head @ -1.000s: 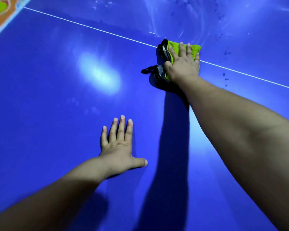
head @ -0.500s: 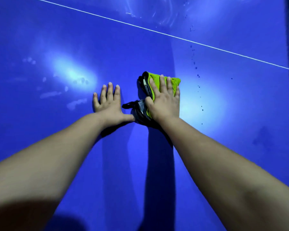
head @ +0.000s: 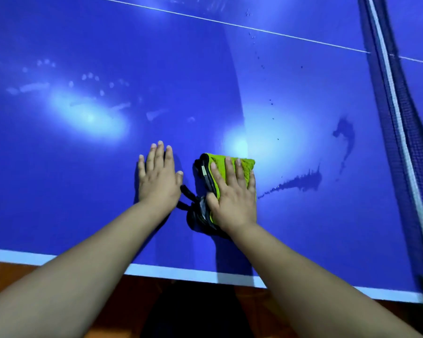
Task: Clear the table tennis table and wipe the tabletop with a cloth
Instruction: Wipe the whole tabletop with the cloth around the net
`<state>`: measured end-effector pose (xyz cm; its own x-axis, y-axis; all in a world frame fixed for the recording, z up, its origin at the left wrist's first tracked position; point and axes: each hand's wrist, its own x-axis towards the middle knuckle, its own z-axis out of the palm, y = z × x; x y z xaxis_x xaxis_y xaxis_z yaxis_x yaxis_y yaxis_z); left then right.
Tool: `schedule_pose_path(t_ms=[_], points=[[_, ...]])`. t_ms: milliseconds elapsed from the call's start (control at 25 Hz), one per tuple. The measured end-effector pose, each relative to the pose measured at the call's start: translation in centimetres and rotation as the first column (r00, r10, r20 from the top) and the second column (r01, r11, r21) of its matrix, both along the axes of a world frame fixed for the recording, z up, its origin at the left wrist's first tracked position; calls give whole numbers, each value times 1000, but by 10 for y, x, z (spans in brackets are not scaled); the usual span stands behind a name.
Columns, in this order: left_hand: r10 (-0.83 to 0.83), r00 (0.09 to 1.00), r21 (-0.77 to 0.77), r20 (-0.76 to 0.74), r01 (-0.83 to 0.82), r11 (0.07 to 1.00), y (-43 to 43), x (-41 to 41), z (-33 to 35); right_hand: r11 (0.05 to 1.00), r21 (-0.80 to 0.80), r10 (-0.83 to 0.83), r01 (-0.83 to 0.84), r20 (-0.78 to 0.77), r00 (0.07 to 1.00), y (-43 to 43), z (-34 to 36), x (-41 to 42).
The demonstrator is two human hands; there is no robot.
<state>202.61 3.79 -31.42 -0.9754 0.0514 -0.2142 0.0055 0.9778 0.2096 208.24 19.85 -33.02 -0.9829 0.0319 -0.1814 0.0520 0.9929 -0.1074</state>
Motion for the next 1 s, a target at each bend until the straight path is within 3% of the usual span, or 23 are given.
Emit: schedule_pose_path(t_ms=[280,400,600,760,1000], points=[[-52,998,32,38,51,998,9,43,11,999,35,-40,41,-15,999,-5,1,117],[-73,996,51,47,70,996,18,36,12,997,48,-62,61,21,998,-7,4,127],[-60,998,94,36,57,994,37,-7,10,979,49,-194,196,-40,980,3,3,33],[-13,999,112,33,9,994,60,-59,3,984,14,-176,175,46,983,32,5,-74],[51,998,128,42,-56,990,105,-141,-4,993,3,-116,116,19,993,70,0,-226]])
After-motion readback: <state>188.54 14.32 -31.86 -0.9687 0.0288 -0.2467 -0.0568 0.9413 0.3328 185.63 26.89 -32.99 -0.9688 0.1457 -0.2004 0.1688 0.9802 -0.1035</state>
